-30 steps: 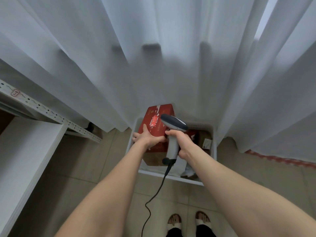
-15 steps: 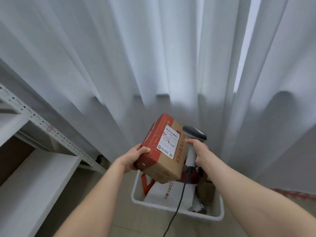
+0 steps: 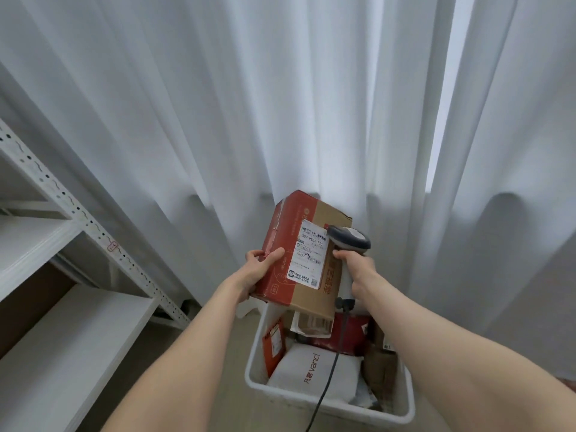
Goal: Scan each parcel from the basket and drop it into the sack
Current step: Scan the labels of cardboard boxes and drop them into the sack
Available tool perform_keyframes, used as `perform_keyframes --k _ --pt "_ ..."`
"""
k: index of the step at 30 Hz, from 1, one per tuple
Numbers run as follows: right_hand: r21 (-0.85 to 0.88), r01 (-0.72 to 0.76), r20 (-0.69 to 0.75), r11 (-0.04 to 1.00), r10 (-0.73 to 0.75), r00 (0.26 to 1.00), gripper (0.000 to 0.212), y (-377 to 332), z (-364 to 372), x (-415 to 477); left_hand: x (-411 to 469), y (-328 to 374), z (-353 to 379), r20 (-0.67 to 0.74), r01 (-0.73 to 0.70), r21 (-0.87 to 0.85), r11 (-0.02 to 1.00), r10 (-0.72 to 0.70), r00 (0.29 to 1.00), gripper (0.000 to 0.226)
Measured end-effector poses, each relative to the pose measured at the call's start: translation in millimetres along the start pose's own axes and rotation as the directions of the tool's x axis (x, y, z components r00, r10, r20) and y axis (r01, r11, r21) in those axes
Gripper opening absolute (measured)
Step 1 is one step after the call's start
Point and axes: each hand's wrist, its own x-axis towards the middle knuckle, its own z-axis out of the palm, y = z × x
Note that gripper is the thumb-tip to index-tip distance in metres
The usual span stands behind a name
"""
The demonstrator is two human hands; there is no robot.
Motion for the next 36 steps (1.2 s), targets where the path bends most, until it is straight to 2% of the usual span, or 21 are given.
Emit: perform_keyframes --k 4,7,10,18,21,26,36 --pt "0.028 0.052 -0.013 0.998 -0.052 0.999 0.042 0 1 -5 12 5 -6 -0.012 -0.049 -0.011 0.999 0.049 0.999 0.085" --pt "0.016 0.089 0.001 0.996 -0.089 0.996 0.03 -4 2 -9 8 9 -8 0.069 -0.083 0.049 0.995 0.08 0.994 0.075" --pt "-0.025 0.141 0.028 0.99 -0.14 0.99 0.027 -12 3 -12 6 4 -7 0.114 -0.073 -0.006 0.997 0.074 0.991 0.067" --pt "-0.111 0.146 0.008 0.983 -0.146 0.989 0.021 -11 7 -17 21 -15 6 -0.007 -0.087 -0.201 0.976 0.087 0.996 0.065" --pt "-0.131 0.15 0.108 0.98 -0.136 0.985 0.018 -13 10 -27 28 -23 8 -0.055 -0.124 -0.279 0.952 0.113 0.992 0.074" --pt "-0.208 0.176 0.212 0.962 -0.132 0.968 0.009 -15 22 -49 25 -33 10 -0.044 -0.091 -0.329 0.94 0.081 0.996 0.055" --pt "-0.316 0.149 0.192 0.937 -0.09 0.977 0.007 -12 25 -64 25 -58 -1 -0.035 -0.045 -0.385 0.922 0.035 0.999 0.052"
